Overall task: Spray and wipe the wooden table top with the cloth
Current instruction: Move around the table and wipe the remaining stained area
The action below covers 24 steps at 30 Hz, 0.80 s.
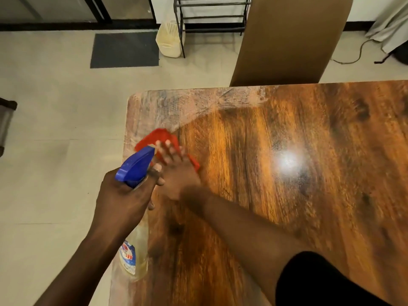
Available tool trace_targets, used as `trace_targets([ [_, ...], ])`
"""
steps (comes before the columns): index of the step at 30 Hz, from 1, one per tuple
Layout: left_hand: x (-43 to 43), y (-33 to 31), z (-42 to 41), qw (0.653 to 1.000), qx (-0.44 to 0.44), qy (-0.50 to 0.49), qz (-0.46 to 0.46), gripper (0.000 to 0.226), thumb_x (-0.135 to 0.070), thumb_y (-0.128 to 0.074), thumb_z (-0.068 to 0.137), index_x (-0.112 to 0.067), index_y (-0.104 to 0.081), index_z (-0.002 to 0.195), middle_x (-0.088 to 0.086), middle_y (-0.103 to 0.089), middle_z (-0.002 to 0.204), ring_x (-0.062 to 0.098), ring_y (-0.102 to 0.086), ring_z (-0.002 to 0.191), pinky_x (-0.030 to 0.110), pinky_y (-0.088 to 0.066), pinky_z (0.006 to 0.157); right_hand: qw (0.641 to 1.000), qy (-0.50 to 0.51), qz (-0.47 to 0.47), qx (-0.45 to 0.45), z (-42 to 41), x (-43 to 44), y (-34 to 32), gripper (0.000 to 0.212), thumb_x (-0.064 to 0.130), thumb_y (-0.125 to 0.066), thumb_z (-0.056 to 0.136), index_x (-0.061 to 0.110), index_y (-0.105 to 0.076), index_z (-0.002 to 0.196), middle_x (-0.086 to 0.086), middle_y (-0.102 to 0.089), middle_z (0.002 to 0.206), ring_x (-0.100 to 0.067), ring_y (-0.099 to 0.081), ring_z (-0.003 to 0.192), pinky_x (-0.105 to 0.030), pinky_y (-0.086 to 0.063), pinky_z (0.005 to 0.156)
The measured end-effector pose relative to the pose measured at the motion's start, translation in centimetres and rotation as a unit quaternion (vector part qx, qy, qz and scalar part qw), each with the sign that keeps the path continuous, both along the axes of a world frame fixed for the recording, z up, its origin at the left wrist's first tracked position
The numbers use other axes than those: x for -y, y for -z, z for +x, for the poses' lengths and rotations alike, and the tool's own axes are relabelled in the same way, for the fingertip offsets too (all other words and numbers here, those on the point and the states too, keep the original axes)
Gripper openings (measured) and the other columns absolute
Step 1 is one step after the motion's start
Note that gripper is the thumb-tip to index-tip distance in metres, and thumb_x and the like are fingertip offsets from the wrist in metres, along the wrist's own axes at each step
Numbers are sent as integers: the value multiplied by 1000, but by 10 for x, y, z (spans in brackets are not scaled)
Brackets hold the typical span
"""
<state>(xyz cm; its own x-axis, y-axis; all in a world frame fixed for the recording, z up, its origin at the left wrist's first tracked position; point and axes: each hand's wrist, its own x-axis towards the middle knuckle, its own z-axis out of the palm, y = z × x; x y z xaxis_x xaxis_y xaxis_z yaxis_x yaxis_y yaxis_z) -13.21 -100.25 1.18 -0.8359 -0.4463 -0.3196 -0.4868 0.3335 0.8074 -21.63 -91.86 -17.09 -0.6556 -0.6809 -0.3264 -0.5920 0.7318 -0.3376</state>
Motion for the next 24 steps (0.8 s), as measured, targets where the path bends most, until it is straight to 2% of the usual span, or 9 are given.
trace_targets([
  [1,1,1,1,1000,6,-10,2,8,-50,-72,93,-44,-76,92,12,-79,78,32,-72,58,51,-63,75,998,-57,16,7,27,12,-5,72,50,-28,111,22,-5,174,-11,7,182,-33,19,166,-61,7,132],
  [3,3,0,2,999,15,-34,-5,27,-52,-74,89,-27,-77,95,14,-79,81,36,-75,71,53,-62,82,988,-154,29,3,85,20,-6,71,51,-37,110,20,-20,172,-9,-12,181,-31,4,168,-57,7,133],
  [5,1,-2,2,1000,0,-15,-10,12,-47,-71,93,-39,-78,88,13,-80,78,32,-74,62,51,-63,80,977,-214,12,-10,137,0,1,68,51,-40,108,24,-31,170,-5,-20,180,-30,-2,167,-56,2,135],
  [8,0,-6,0,1000,-8,-4,2,24,-49,-67,94,-65,-71,76,14,-79,75,31,-68,48,57,-64,73,974,-219,-17,-54,183,-70,26,60,51,-30,113,33,-29,170,1,-16,181,-27,-3,168,-52,-15,135],
  [12,-2,0,-5,1000,1,2,7,15,-54,-67,92,-58,-73,79,9,-80,74,25,-67,44,56,-64,70,997,-54,-5,-61,180,-181,24,66,58,-37,111,38,-22,172,5,-14,182,-23,-15,167,-51,-17,130],
  [15,-5,8,-9,1000,15,4,21,22,-59,-63,85,-41,-76,85,5,-81,74,21,-67,44,54,-64,73,988,129,51,-61,139,-266,15,68,56,-30,112,35,-11,174,1,-5,183,-26,-3,169,-56,-15,129],
  [18,-6,12,-14,999,24,20,43,24,-64,-61,79,-46,-74,89,8,-80,73,21,-69,46,49,-63,71,944,322,76,-19,73,-337,9,71,61,-12,111,35,10,173,-1,18,181,-27,14,167,-59,-4,134],
  [20,-5,16,-17,998,22,24,48,25,-63,-60,80,-44,-74,88,7,-80,72,22,-70,47,43,-60,68,902,427,70,-3,15,-363,7,73,71,-1,106,41,15,170,1,23,179,-27,17,167,-60,-1,134],
  [24,1,22,-22,998,35,15,49,34,-60,-61,82,-29,-77,85,1,-80,71,16,-69,46,30,-51,61,866,498,55,-6,-104,-363,9,75,73,-4,106,40,16,170,-3,22,180,-34,17,166,-66,2,131],
])
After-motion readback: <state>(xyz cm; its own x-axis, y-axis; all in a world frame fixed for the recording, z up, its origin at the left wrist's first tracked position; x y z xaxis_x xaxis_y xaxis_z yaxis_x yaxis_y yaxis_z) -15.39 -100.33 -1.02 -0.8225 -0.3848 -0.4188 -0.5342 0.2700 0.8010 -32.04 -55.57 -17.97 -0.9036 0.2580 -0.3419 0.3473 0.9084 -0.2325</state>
